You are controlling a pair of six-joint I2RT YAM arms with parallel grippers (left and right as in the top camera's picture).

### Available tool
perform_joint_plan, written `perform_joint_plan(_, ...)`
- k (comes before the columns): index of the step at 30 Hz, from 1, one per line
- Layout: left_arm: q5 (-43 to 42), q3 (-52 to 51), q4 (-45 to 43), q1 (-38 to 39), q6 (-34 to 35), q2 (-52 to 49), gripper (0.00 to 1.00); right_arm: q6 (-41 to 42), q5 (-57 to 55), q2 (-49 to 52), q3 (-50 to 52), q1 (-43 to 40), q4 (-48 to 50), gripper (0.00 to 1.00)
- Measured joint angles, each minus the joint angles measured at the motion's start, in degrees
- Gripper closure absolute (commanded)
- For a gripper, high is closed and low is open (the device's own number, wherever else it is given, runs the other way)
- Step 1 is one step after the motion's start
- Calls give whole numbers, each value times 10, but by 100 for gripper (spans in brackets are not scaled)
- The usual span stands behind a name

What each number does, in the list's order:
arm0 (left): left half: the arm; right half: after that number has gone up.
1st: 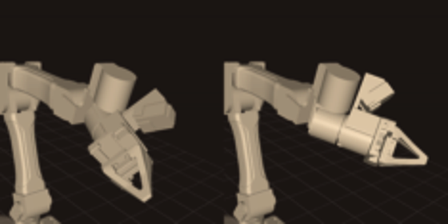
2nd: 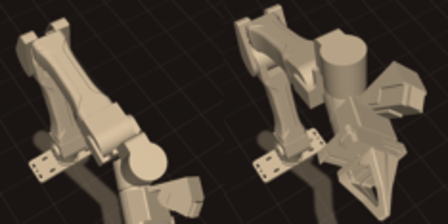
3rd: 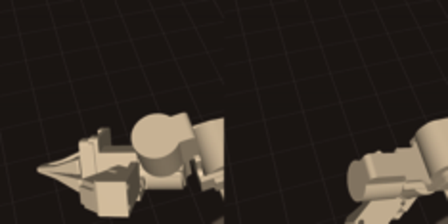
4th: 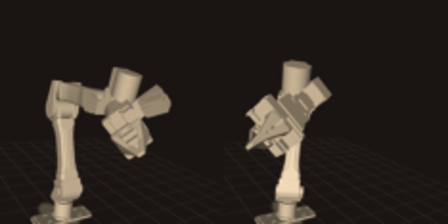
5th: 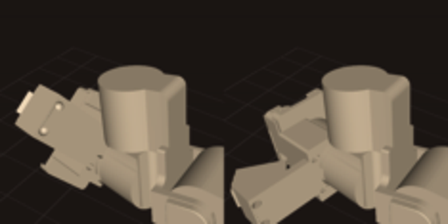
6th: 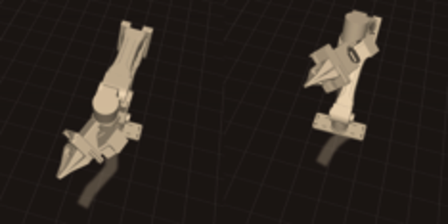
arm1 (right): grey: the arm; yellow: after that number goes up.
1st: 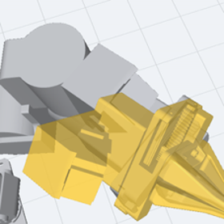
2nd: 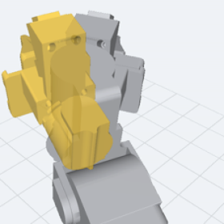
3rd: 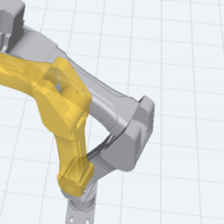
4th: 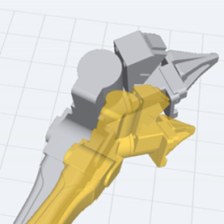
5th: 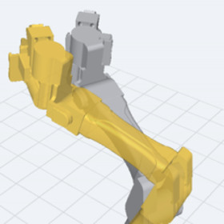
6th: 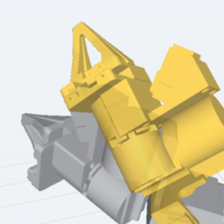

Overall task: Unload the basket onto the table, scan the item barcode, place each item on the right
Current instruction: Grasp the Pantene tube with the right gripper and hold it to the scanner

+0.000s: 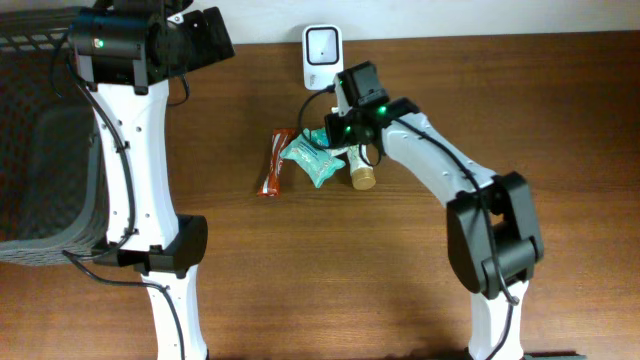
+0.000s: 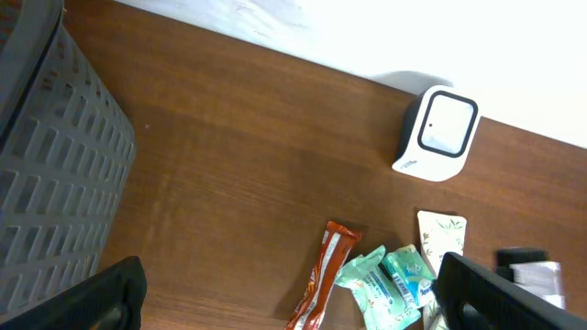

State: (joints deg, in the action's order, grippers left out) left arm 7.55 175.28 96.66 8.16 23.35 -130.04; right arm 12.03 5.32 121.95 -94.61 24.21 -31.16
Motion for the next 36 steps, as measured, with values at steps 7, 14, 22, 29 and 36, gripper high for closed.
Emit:
perform_joint_plan(7,0,0,0,0,0,0,1,-3,-97,26,-1,20,7,96)
perform_joint_plan(14,0,0,0,0,0,0,1,-5,-31,54,-7,76,-2,96)
perform_joint_plan(22,0,0,0,0,0,0,1,-2,-112,43,-149,56,-189,11)
perform_joint_plan(29,0,0,0,0,0,0,1,-7,-107,37,-143,5,-219,5)
perform_joint_plan(36,0,0,0,0,0,0,1,-13,-107,62,-84,5,-155,45)
